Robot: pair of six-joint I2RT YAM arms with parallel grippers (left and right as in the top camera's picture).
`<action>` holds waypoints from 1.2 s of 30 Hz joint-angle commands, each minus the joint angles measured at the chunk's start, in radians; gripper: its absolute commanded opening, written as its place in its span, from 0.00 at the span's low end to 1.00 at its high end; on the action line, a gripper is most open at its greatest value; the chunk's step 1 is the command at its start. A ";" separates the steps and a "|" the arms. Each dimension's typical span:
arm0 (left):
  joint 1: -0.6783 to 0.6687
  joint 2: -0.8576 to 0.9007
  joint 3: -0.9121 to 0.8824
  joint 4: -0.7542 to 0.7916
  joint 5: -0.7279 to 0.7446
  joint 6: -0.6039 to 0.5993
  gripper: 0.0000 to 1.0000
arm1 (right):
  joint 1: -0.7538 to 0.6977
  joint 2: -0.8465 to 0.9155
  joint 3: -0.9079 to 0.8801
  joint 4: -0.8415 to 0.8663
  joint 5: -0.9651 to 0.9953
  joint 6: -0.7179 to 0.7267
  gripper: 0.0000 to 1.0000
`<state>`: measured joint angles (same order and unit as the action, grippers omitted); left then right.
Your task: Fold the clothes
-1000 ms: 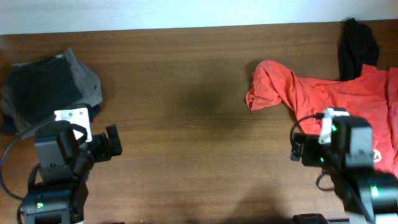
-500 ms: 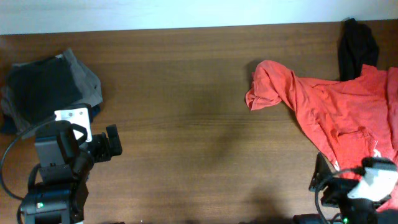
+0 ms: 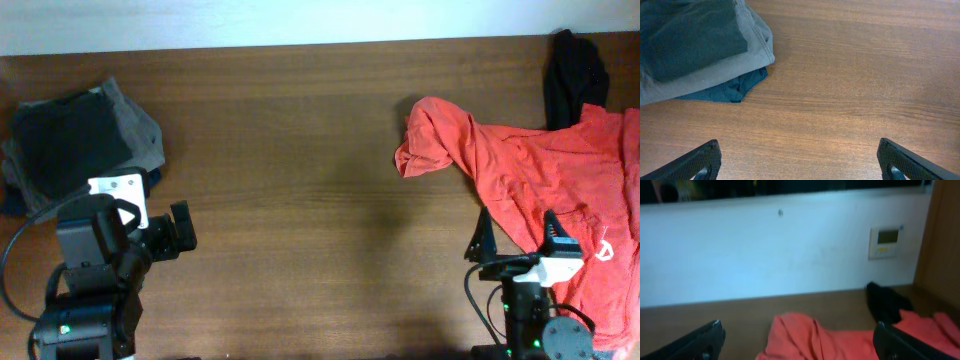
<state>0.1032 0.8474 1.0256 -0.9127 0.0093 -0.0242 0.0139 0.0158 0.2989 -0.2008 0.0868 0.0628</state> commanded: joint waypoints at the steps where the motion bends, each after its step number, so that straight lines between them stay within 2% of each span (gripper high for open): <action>1: 0.005 0.000 -0.003 0.003 -0.006 -0.010 0.99 | 0.005 -0.012 -0.116 0.144 -0.009 -0.007 0.99; 6: 0.005 0.000 -0.003 0.003 -0.006 -0.010 0.99 | 0.005 -0.012 -0.223 0.239 -0.008 -0.006 0.99; 10: 0.005 0.000 -0.003 0.003 -0.006 -0.010 0.99 | 0.005 -0.012 -0.291 0.238 -0.032 -0.003 0.99; 13: 0.005 0.000 -0.003 0.003 -0.006 -0.010 0.99 | 0.005 -0.012 -0.293 0.115 -0.031 -0.003 0.99; 36: 0.005 0.000 -0.003 0.003 -0.006 -0.010 0.99 | 0.006 -0.008 -0.293 0.125 -0.031 -0.003 0.99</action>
<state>0.1032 0.8474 1.0252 -0.9119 0.0093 -0.0242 0.0139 0.0158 0.0105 -0.0677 0.0620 0.0559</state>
